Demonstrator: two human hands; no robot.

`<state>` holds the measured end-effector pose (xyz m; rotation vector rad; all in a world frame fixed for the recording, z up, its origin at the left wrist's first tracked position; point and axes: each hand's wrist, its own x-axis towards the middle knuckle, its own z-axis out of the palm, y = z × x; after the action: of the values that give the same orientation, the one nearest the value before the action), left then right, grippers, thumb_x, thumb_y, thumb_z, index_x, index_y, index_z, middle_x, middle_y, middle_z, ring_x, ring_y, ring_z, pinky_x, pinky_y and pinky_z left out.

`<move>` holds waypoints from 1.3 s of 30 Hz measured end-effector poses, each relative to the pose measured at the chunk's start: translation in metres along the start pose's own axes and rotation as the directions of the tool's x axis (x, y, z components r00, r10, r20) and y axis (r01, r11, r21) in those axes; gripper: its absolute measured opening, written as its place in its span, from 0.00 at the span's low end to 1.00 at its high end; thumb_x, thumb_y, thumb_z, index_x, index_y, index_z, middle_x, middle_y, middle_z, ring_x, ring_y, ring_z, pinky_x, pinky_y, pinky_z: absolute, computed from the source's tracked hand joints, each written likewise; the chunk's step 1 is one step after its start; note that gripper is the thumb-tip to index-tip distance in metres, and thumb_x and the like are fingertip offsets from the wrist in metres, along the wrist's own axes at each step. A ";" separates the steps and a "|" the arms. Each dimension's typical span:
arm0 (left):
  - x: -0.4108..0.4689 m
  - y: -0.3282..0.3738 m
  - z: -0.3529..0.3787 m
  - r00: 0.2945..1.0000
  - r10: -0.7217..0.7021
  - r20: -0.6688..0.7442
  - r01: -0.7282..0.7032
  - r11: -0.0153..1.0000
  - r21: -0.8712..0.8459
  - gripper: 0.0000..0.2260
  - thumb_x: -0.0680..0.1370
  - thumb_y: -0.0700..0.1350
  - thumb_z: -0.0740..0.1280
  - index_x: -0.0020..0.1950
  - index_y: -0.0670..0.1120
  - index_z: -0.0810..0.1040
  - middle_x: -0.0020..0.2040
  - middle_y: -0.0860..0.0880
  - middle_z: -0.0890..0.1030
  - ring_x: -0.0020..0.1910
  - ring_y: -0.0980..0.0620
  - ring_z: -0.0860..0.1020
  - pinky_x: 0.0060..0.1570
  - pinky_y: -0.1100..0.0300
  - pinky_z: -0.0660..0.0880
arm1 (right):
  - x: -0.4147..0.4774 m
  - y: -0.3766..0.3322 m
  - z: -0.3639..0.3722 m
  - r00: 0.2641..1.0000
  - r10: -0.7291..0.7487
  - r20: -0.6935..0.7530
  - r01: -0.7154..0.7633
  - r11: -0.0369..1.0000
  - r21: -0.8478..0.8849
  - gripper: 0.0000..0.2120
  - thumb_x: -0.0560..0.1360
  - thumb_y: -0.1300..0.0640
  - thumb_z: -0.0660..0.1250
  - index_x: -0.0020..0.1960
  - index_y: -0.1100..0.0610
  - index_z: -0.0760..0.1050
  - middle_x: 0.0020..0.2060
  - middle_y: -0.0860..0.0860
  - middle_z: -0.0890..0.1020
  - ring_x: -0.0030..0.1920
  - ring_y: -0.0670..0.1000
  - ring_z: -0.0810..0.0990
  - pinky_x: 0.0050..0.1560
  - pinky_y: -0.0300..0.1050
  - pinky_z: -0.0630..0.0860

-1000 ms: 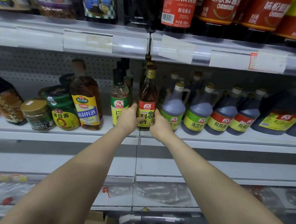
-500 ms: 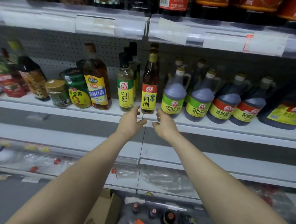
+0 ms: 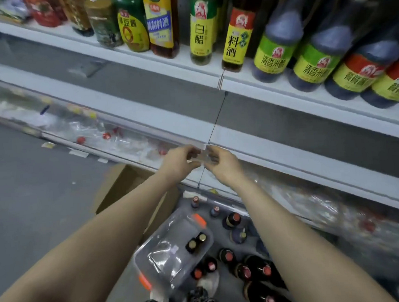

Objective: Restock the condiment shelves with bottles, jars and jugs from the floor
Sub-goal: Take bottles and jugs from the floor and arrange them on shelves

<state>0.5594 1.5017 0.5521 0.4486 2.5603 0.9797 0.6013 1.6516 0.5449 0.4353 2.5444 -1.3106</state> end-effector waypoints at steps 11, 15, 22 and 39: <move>-0.080 -0.130 0.073 0.969 -0.174 0.174 0.183 0.982 -0.039 0.17 0.75 0.42 0.72 0.64 0.44 0.79 0.57 0.47 0.83 0.56 0.49 0.80 0.51 0.66 0.70 | -0.047 0.083 0.128 0.975 0.179 0.131 -0.181 0.983 0.004 0.25 0.78 0.61 0.68 0.74 0.54 0.70 0.67 0.52 0.78 0.65 0.52 0.77 0.63 0.41 0.72; -0.103 -0.182 0.119 0.937 -0.240 0.253 0.267 0.961 -0.074 0.20 0.76 0.40 0.71 0.67 0.44 0.77 0.61 0.47 0.81 0.60 0.48 0.79 0.61 0.57 0.73 | -0.058 0.131 0.174 0.951 0.268 0.155 -0.273 0.962 0.007 0.27 0.77 0.65 0.69 0.74 0.56 0.69 0.63 0.51 0.79 0.66 0.54 0.77 0.66 0.49 0.73; -0.120 -0.245 0.201 0.891 -0.342 0.298 0.393 0.910 -0.130 0.23 0.76 0.40 0.71 0.71 0.46 0.73 0.66 0.48 0.78 0.63 0.49 0.77 0.61 0.52 0.74 | -0.061 0.206 0.231 0.920 0.348 0.181 -0.352 0.936 -0.009 0.20 0.78 0.65 0.66 0.69 0.58 0.74 0.56 0.54 0.83 0.62 0.58 0.80 0.63 0.57 0.76; -0.102 -0.383 0.399 0.817 -0.482 0.315 0.547 0.822 -0.159 0.33 0.75 0.41 0.74 0.77 0.49 0.64 0.72 0.46 0.72 0.69 0.47 0.73 0.66 0.52 0.72 | 0.013 0.384 0.351 0.867 0.399 0.298 -0.342 0.912 -0.225 0.23 0.79 0.62 0.67 0.72 0.50 0.71 0.63 0.52 0.80 0.65 0.54 0.78 0.65 0.53 0.75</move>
<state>0.7621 1.4160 0.0343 -0.1845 2.1058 0.9306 0.7598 1.5771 0.0551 0.5765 2.1251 -0.9314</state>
